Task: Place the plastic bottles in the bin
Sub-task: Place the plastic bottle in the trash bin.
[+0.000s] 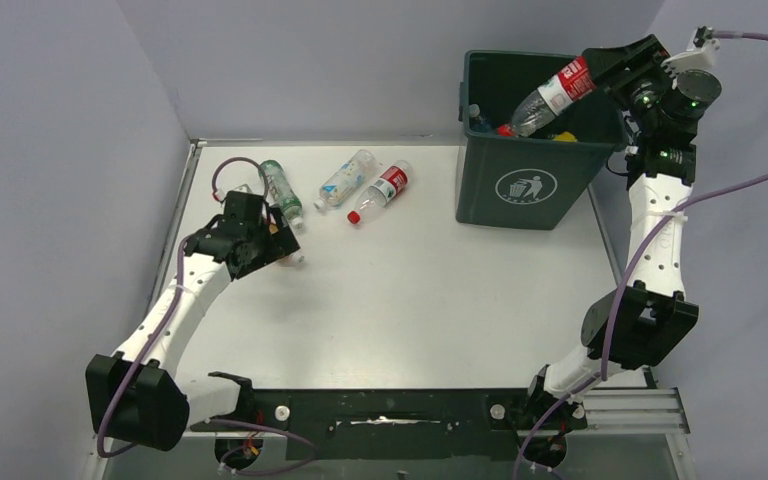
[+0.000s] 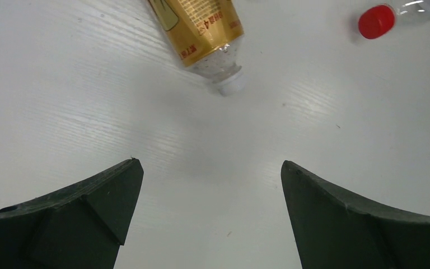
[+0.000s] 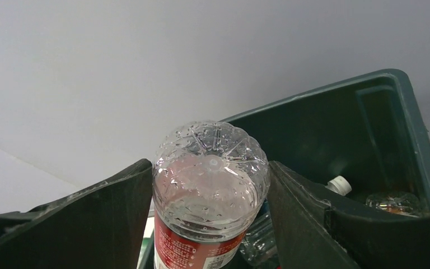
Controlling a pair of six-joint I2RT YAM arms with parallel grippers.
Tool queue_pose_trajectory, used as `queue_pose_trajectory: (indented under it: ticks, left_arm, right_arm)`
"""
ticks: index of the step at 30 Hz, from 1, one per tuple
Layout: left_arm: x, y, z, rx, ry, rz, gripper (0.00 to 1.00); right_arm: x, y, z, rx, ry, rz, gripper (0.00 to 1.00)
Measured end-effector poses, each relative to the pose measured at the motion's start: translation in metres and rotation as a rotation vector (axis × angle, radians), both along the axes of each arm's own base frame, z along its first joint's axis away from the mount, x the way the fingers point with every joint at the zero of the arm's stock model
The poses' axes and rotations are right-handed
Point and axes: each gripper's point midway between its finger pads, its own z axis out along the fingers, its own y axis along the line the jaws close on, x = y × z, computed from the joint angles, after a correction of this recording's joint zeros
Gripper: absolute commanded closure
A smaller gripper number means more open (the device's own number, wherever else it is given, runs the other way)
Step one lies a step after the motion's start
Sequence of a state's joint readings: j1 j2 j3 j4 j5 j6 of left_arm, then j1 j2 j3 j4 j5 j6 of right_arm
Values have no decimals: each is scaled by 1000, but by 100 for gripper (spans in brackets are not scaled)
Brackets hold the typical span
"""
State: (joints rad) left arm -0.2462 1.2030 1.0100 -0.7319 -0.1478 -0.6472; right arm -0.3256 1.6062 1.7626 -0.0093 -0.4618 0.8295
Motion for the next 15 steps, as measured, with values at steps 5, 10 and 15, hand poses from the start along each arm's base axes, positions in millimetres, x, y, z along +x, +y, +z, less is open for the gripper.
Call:
queue_pose_trajectory:
  ticks: [5,10,15]
  left_arm:
    - [2,20,-17,36,61,85,2]
    - [4,37,-22,56,83,153,2]
    - [8,54,-26,60,85,225,2]
  right_arm:
    - [9,-3,-19,1,50,0,1]
    - [8,-4,-29,-13,87,-2,2]
    - [-1,-3,-34,-31,114,-10,2]
